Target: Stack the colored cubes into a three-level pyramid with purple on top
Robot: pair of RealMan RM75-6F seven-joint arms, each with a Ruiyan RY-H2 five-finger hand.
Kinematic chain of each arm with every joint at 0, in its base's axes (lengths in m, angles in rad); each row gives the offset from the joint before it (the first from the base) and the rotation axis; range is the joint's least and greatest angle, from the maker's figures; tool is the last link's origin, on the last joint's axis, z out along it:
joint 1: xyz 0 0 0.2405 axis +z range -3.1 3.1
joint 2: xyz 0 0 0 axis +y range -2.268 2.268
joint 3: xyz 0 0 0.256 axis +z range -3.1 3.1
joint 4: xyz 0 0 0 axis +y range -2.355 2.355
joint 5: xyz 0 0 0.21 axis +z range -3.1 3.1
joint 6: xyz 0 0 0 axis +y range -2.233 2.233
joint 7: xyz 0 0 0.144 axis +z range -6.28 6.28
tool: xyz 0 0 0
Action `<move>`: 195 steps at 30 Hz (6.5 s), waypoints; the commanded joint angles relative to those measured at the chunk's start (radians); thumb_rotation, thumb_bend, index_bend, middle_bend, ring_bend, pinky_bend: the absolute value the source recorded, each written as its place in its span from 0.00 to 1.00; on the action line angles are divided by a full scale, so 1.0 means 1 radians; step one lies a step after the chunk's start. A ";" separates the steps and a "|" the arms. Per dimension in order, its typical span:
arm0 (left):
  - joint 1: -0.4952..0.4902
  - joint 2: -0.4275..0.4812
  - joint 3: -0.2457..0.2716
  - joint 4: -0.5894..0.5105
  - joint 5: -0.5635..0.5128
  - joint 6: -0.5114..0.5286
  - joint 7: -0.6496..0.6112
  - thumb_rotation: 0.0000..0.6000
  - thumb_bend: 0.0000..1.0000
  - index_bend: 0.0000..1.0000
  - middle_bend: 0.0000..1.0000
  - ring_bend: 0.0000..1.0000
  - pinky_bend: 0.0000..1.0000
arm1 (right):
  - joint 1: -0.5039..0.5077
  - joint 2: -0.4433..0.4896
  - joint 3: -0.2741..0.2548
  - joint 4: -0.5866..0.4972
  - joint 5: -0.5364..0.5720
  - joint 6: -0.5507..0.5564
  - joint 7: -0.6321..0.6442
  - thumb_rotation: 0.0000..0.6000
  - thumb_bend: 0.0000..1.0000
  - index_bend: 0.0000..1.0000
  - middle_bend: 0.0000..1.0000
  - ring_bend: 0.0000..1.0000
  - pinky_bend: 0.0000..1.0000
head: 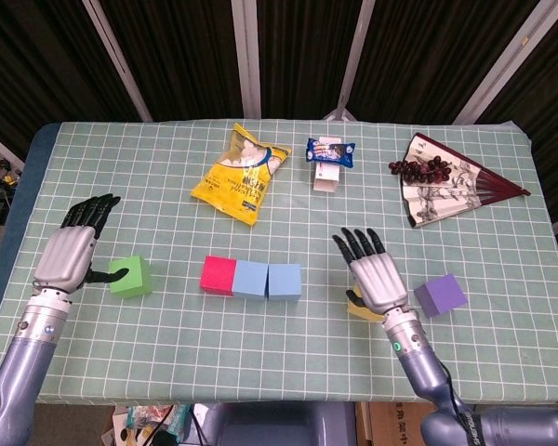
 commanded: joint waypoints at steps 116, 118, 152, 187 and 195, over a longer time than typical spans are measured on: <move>-0.309 -0.430 0.061 0.437 0.049 -0.226 0.215 1.00 0.09 0.00 0.01 0.00 0.04 | -0.333 0.251 0.100 -0.038 -0.317 0.024 0.413 1.00 0.26 0.00 0.00 0.00 0.00; -0.293 -0.397 0.051 0.402 0.053 -0.200 0.199 1.00 0.09 0.00 0.01 0.00 0.04 | -0.334 0.254 0.103 -0.038 -0.312 0.023 0.410 1.00 0.26 0.00 0.00 0.00 0.00; 0.064 -0.120 0.137 0.058 0.216 0.209 0.126 1.00 0.09 0.00 0.01 0.00 0.04 | -0.430 0.353 0.031 -0.091 -0.313 0.040 0.359 1.00 0.26 0.00 0.00 0.00 0.00; 0.098 -0.102 0.096 0.028 0.235 0.158 0.091 1.00 0.09 0.00 0.01 0.00 0.04 | -0.371 0.142 0.016 -0.113 -0.159 -0.101 0.119 1.00 0.26 0.00 0.00 0.00 0.00; 0.103 -0.100 0.083 0.037 0.235 0.155 0.082 1.00 0.09 0.00 0.01 0.00 0.04 | -0.332 0.041 0.056 -0.032 -0.077 -0.117 0.097 1.00 0.26 0.00 0.00 0.00 0.00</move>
